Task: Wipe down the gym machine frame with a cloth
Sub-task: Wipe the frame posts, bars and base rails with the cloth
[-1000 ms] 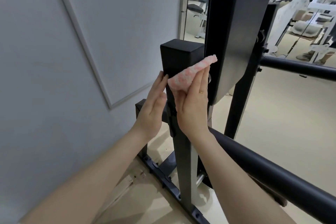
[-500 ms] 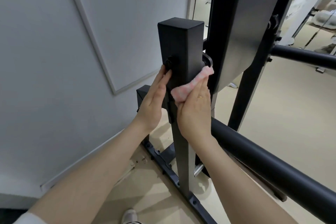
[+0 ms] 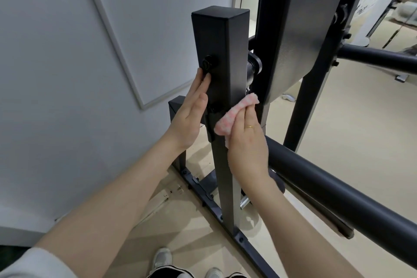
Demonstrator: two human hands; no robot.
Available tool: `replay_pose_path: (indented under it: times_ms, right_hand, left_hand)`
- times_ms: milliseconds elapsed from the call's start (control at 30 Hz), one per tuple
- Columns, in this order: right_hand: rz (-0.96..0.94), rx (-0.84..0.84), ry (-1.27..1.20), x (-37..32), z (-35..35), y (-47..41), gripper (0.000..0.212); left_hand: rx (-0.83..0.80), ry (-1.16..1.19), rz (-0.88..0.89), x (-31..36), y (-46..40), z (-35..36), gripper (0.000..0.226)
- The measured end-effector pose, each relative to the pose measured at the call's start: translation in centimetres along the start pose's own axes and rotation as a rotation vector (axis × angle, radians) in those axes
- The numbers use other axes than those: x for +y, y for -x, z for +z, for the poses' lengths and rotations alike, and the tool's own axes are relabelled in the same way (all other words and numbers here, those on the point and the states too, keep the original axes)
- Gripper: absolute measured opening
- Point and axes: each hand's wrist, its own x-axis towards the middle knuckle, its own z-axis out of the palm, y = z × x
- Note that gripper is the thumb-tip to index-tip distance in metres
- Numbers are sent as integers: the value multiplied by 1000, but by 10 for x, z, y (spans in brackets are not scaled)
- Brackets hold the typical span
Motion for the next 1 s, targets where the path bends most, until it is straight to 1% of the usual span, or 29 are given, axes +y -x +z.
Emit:
replay_pose_path:
  times_ms: [33, 67, 133, 167, 200, 233, 267, 300, 333, 400, 433, 467, 533, 600, 633, 700, 733, 833, 867, 933, 1000]
  right_hand:
    - [-25, -32, 11, 6, -9, 1, 69]
    - [-23, -29, 23, 13, -19, 1, 60]
    - [3, 132, 13, 24, -34, 3, 52]
    - [21, 157, 11, 27, -39, 3, 52]
    - [14, 73, 118, 28, -43, 6, 52]
    - [-3, -70, 218, 28, -43, 9, 49]
    - [8, -190, 255, 29, -41, 11, 43]
    - [49, -252, 281, 24, -41, 12, 39]
    - [83, -266, 320, 15, -40, 15, 42]
    - [130, -262, 485, -6, -27, 17, 62]
    - [131, -256, 548, -14, -16, 20, 67]
    - [123, -248, 570, -16, -5, 20, 66]
    - [95, -195, 514, -9, -2, 21, 54]
    - [27, -53, 421, 10, -6, 31, 43]
    - [18, -27, 429, 17, -10, 38, 40]
    - [-77, 36, 444, 29, -14, 45, 38]
    - [-159, 53, 416, 30, -14, 44, 38]
    - [-511, 97, 361, 21, -12, 35, 36]
    - [-608, 133, 388, 14, -8, 31, 36]
    - [-730, 151, 479, 0, 2, 21, 36]
    - [-758, 88, 720, 3, 20, 11, 40]
  left_hand:
    - [8, -2, 6, 1, 0, -1, 51]
    - [17, -2, 11, 1, 2, -2, 49]
    - [37, -9, -13, -3, 9, 2, 44]
    - [41, -28, -40, -7, 14, 5, 43]
    - [28, -55, -63, -13, 19, 10, 44]
    - [1, -87, -72, -19, 24, 14, 45]
    - [-22, -115, -69, -25, 27, 18, 46]
    - [-28, -130, -62, -31, 28, 21, 47]
    - [-23, -131, -55, -34, 28, 21, 47]
    - [-13, -132, -25, -37, 26, 21, 48]
    - [-15, -151, -8, -37, 25, 20, 49]
    - [-23, -183, 6, -37, 24, 20, 50]
    - [-37, -252, 27, -38, 23, 17, 52]
    - [-27, -291, 54, -40, 21, 11, 53]
    - [-13, -294, 81, -42, 19, 8, 52]
    - [24, -290, 151, -45, 15, 3, 48]
    - [34, -293, 177, -45, 13, 1, 46]
    - [21, -289, 194, -48, 11, -5, 43]
    - [7, -271, 192, -48, 11, -9, 42]
    - [-28, -225, 187, -47, 6, -20, 42]
    - [-43, -199, 182, -45, -1, -30, 42]
